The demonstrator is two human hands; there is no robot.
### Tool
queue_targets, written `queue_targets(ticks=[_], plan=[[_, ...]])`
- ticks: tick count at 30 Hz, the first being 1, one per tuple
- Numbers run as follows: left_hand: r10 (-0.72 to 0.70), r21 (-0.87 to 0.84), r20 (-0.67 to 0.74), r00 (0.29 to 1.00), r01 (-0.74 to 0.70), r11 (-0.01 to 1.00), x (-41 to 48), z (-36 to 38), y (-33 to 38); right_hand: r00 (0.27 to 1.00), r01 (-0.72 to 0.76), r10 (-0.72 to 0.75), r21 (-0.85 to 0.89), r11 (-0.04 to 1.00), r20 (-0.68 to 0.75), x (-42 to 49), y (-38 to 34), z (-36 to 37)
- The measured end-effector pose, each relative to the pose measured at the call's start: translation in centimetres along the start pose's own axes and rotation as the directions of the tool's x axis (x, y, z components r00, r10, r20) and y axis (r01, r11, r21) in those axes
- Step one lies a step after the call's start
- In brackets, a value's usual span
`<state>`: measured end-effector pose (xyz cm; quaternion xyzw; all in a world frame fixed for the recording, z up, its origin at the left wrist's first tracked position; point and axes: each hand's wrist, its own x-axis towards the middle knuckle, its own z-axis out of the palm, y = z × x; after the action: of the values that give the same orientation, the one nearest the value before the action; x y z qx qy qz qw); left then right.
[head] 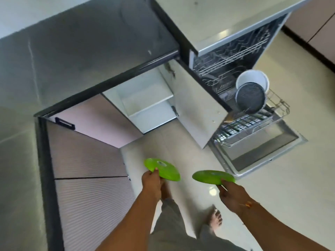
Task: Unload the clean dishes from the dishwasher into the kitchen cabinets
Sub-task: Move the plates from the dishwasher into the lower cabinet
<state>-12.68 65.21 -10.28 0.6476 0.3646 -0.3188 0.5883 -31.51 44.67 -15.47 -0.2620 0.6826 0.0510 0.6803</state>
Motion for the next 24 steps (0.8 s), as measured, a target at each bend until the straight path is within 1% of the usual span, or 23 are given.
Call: queue_targets(ticks=[1, 2, 3, 4, 5, 7, 9, 12, 14, 18, 19, 21, 24], plan=[[-0.016, -0.045, -0.006, 1.000, 0.016, 0.999, 1.0, -0.8, 1.1, 0.999, 0.002, -0.004, 0.074, 0.997, 0.039, -1.3, -0.8, 2.5], [-0.018, -0.104, -0.010, 1.000, 0.017, 0.994, 1.7, -1.3, 2.1, 0.997, -0.024, 0.009, 0.192, 0.981, 0.080, -1.6, -1.3, 4.9], [-0.031, -0.156, -0.014, 0.999, 0.028, 0.987, 2.9, -1.8, 3.2, 0.992, 0.054, -0.067, 0.119, 0.991, 0.107, -1.6, -1.2, 7.2], [-0.036, -0.211, -0.010, 0.999, 0.034, 0.977, 4.9, -2.2, 4.3, 0.989, -0.003, -0.028, 0.209, 0.978, 0.147, -0.4, -1.5, 10.1], [-0.046, -0.243, -0.001, 0.999, 0.045, 0.969, 7.0, -2.4, 5.1, 0.985, -0.026, -0.014, 0.232, 0.972, 0.172, 0.3, -1.7, 12.7], [-0.049, -0.277, 0.012, 0.999, 0.050, 0.960, 12.0, -1.6, 6.4, 0.982, 0.015, -0.052, 0.200, 0.980, 0.181, 3.2, -2.6, 17.5], [-0.060, -0.323, 0.022, 0.998, 0.064, 0.944, 17.0, -0.2, 6.7, 0.975, 0.023, -0.070, 0.216, 0.976, 0.212, 6.4, -3.7, 21.7], [-0.076, -0.373, 0.029, 0.997, 0.081, 0.924, 25.5, 2.8, 5.9, 0.964, 0.036, -0.101, 0.260, 0.965, 0.244, 14.1, -4.7, 26.9], [-0.070, -0.388, 0.075, 0.995, 0.094, 0.917, 30.9, 4.8, 4.9, 0.958, 0.050, -0.116, 0.244, 0.968, 0.263, 19.4, -5.3, 29.9], [-0.047, -0.439, 0.128, 0.991, 0.100, 0.893, 41.5, 7.8, 3.1, 0.939, 0.156, -0.180, 0.102, 0.982, 0.292, 31.7, -5.8, 34.8], [-0.037, -0.455, 0.132, 0.991, 0.094, 0.885, 44.0, 8.4, 2.9, 0.936, 0.156, -0.178, 0.097, 0.983, 0.303, 34.5, -5.9, 36.0], [0.003, -0.474, 0.139, 0.990, 0.064, 0.878, 48.9, 9.5, 2.7, 0.932, 0.134, -0.179, 0.160, 0.978, 0.315, 39.7, -6.1, 38.0], [0.041, -0.517, 0.141, 0.989, 0.039, 0.855, 54.6, 10.9, 3.1, 0.919, 0.105, -0.195, 0.264, 0.959, 0.342, 45.1, -7.1, 40.6]])
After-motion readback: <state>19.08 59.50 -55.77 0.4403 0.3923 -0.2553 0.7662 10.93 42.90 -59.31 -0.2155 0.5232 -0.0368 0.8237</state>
